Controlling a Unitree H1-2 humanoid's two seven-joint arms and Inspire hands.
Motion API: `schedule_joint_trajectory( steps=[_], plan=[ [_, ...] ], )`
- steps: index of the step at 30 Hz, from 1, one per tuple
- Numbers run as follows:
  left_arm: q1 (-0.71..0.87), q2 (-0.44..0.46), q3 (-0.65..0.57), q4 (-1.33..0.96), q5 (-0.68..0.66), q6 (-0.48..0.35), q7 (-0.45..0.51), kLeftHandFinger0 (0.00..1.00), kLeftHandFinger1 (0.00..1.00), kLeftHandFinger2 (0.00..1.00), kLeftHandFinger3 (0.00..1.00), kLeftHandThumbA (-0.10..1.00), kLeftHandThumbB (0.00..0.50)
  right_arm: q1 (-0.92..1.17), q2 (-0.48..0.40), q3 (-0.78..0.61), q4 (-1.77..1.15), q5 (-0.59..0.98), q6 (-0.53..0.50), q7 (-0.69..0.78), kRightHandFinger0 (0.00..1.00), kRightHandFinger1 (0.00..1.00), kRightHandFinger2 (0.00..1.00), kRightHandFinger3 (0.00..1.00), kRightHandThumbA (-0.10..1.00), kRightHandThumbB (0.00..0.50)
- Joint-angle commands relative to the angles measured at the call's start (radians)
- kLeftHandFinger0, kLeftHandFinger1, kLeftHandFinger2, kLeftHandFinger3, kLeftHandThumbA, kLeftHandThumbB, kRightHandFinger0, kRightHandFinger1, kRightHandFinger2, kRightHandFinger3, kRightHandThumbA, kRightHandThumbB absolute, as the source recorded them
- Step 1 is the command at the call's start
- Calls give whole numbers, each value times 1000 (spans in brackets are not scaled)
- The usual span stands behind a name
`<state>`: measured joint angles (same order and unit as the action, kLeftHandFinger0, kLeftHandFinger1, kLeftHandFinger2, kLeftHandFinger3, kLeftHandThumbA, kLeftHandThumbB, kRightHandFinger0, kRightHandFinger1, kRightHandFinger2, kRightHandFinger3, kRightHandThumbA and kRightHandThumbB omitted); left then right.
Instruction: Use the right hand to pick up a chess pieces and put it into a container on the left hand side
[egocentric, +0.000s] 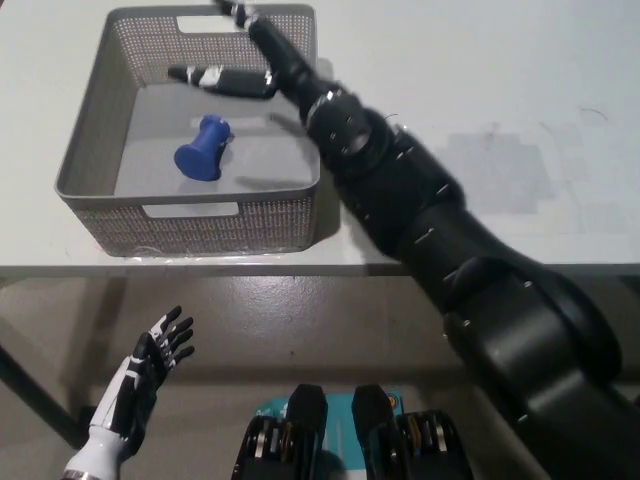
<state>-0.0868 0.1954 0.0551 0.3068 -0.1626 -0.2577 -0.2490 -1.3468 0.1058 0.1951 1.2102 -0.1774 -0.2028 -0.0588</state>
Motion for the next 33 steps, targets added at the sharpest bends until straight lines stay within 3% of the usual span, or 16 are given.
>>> schedule_joint_trajectory(
  steps=[1, 8, 15, 19, 22, 26, 30, 33],
  plan=[
    [-3, 10, 1, -6, -11, -28, -14, 1000, 1000, 1000, 1000, 1000, 241, 5, -76, -22, -280, -1, -4, 26, 1000, 1000, 1000, 1000, 1000, 427],
    [10, 6, 8, -24, -14, -10, -4, 1000, 1000, 1000, 1000, 1000, 261, 184, -182, -79, -747, 24, 110, 48, 1000, 1000, 1000, 1000, 1000, 393],
    [19, 4, 10, -23, -13, -5, 2, 1000, 1000, 1000, 1000, 1000, 236, 400, -265, -165, -1092, 85, 145, 61, 1000, 1000, 1000, 1000, 981, 304],
    [26, -10, 9, -1, -11, -28, 6, 1000, 1000, 1000, 1000, 1000, 235, 539, -292, -194, -1265, 123, 177, 82, 1000, 1000, 1000, 1000, 994, 330],
    [33, -6, 14, 4, -21, -34, 0, 1000, 1000, 1000, 1000, 1000, 232, 627, -318, -197, -1350, 135, 178, 97, 1000, 1000, 1000, 1000, 987, 312],
    [57, -11, 17, 0, -16, -37, 8, 1000, 1000, 1000, 1000, 1000, 230, 761, -332, -211, -1456, 154, 194, 98, 1000, 1000, 1000, 1000, 1000, 356],
    [61, -14, 16, 9, -16, -53, 5, 1000, 1000, 1000, 1000, 1000, 223, 897, -322, -191, -1481, 145, 120, 87, 1000, 1000, 1000, 1000, 1000, 301],
    [65, -22, 21, 5, -17, -44, 14, 1000, 1000, 1000, 1000, 1000, 228, 983, -304, -177, -1479, 155, 113, 84, 1000, 1000, 1000, 1000, 1000, 311]
  ],
)
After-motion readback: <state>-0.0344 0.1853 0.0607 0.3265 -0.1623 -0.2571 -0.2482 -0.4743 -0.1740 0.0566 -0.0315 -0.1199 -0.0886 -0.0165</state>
